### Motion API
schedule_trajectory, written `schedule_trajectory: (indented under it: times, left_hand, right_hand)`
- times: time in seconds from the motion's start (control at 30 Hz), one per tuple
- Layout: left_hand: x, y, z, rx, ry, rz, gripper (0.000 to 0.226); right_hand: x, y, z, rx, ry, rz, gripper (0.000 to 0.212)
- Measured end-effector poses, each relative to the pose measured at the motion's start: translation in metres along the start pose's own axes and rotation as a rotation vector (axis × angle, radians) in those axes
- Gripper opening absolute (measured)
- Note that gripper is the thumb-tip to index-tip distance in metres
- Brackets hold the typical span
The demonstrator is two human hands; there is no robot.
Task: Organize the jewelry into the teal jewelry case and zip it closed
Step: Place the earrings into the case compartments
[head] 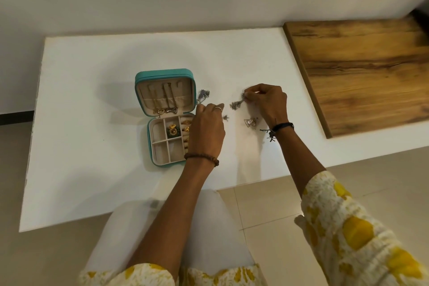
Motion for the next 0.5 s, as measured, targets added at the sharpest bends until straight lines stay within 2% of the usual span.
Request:
schedule_trajectory:
  times: [0.17, 0.3, 0.4, 0.5]
  left_hand:
    - [0.004, 0.009, -0.001, -0.132, 0.042, -0.012, 0.044]
    - [0.006, 0.014, -0.006, -0.234, 0.081, -0.021, 0.039]
    - [0.004, 0.017, -0.01, -0.26, 0.131, -0.062, 0.036]
    - [0.004, 0.021, -0.011, -0.245, 0.171, -0.061, 0.032]
  right_hand:
    - [-0.005, -0.001, 0.003, -0.018, 0.016, -0.027, 0.018]
    - [-0.001, -0.004, -0.015, -0.109, 0.159, -0.125, 0.015]
    - [0.003, -0.016, -0.038, -0.024, 0.27, -0.195, 0.01]
    - [0.001, -0.034, -0.048, 0.076, 0.301, -0.344, 0.013]
Point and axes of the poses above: each hand's wrist, its own z-axis towards the middle knuckle, its own y-axis out of the back of the hand, x = y × z, the point moved 4 cm from there along z, towards the middle knuckle, and after that the axes turned 14 degrees about -y, right-handed, at the moved point
